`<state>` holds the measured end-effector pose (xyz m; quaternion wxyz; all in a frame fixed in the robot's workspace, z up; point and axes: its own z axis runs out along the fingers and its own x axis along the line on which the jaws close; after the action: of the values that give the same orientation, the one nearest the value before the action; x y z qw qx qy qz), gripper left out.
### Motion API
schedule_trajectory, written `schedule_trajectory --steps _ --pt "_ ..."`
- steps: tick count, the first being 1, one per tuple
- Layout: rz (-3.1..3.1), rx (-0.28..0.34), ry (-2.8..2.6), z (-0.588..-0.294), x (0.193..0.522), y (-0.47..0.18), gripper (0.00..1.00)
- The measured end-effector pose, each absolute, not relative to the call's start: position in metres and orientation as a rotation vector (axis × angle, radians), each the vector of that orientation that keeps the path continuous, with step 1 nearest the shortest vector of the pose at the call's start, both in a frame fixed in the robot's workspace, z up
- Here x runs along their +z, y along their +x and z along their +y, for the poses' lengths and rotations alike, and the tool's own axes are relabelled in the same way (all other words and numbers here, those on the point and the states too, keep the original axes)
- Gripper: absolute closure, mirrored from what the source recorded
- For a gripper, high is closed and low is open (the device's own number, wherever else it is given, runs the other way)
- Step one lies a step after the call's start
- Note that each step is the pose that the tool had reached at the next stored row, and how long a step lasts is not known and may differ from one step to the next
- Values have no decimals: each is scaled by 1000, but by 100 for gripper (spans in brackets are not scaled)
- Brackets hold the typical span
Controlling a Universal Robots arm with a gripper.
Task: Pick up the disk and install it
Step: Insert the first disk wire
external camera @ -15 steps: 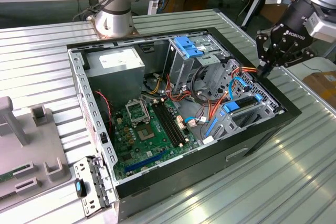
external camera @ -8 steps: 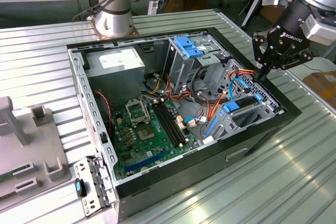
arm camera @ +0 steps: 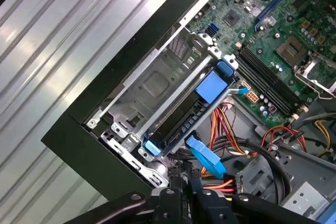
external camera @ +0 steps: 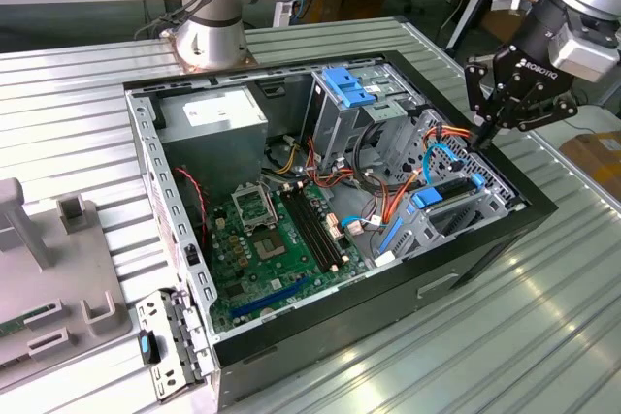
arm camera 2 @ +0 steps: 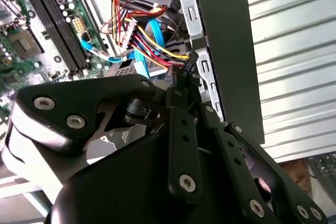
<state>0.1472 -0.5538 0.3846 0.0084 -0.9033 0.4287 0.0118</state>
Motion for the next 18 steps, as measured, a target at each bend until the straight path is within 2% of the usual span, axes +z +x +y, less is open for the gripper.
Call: schedule_trajectory --steps 18 --pt "1961 30 -2426 -554 383 147 83"
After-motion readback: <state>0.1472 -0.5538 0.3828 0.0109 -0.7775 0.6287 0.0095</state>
